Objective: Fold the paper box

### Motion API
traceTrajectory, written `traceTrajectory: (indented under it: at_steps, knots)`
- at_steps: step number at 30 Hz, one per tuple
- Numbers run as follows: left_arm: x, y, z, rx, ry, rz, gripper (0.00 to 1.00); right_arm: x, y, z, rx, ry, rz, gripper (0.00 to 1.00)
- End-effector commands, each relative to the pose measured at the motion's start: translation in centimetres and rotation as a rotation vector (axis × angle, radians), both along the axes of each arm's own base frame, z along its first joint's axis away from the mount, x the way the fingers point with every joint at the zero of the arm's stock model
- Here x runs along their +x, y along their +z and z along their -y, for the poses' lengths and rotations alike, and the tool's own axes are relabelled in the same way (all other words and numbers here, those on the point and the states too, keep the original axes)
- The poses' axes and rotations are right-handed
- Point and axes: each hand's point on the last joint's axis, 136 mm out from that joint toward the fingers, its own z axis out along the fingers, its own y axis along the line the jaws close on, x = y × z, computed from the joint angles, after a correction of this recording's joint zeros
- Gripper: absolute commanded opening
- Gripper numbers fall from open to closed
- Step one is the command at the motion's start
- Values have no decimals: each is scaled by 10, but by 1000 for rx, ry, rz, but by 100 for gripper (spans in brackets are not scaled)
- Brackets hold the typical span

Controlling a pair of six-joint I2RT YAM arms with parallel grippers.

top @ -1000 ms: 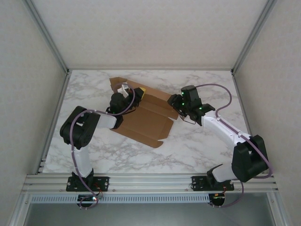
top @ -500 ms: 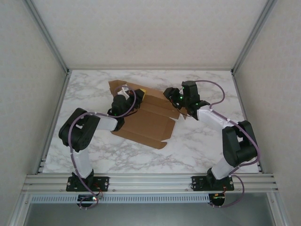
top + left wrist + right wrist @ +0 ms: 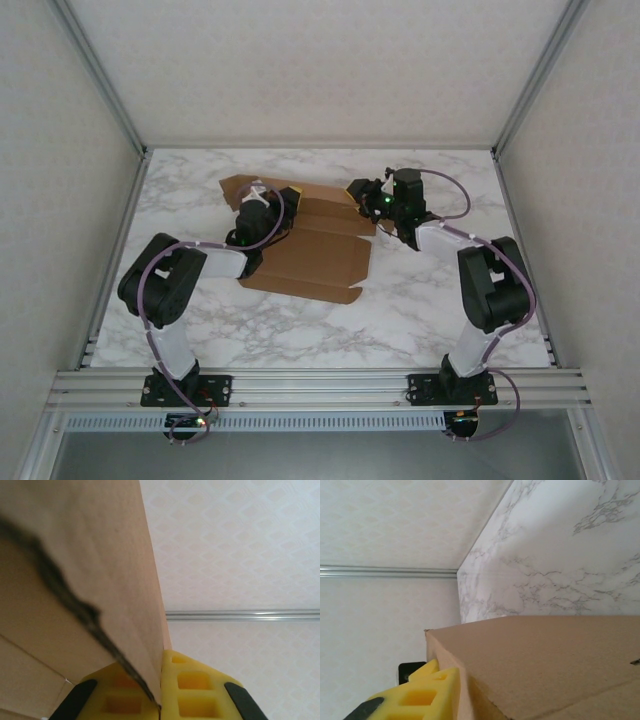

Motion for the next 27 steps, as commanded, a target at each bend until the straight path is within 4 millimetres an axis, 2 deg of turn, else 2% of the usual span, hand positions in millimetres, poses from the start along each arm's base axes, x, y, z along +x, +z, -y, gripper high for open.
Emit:
traceTrajectory:
  at_steps: [1, 3, 5, 11, 13, 15, 19, 24, 27]
  knots:
    - [-9, 7, 4, -15, -18, -3, 5, 6, 14, 1, 24, 19, 53, 38]
    - [-8, 8, 0, -7, 2, -4, 4, 0, 1, 10, -102, 20, 27, 49]
    - [-7, 11, -5, 5, 30, -3, 5, -10, -9, 25, -238, 3, 17, 54]
    - [-5, 14, -20, 43, 112, -22, 4, -39, -19, 64, -503, -12, 52, 57]
    - [-3, 13, -22, 50, 127, -35, 4, -49, -23, 79, -576, -47, 51, 50]
    - [-2, 10, -24, 55, 140, -59, 4, -58, -27, 87, -602, -60, 51, 39]
    - [-1, 5, -28, 46, 168, -92, 4, -75, -46, 80, -628, -32, 19, 0]
    - [-5, 6, -31, 51, 198, -118, 4, -79, -73, 60, -645, 34, -3, 0]
    - [-4, 7, -28, 67, 185, -124, 4, -66, -84, 52, -664, 58, 2, 0]
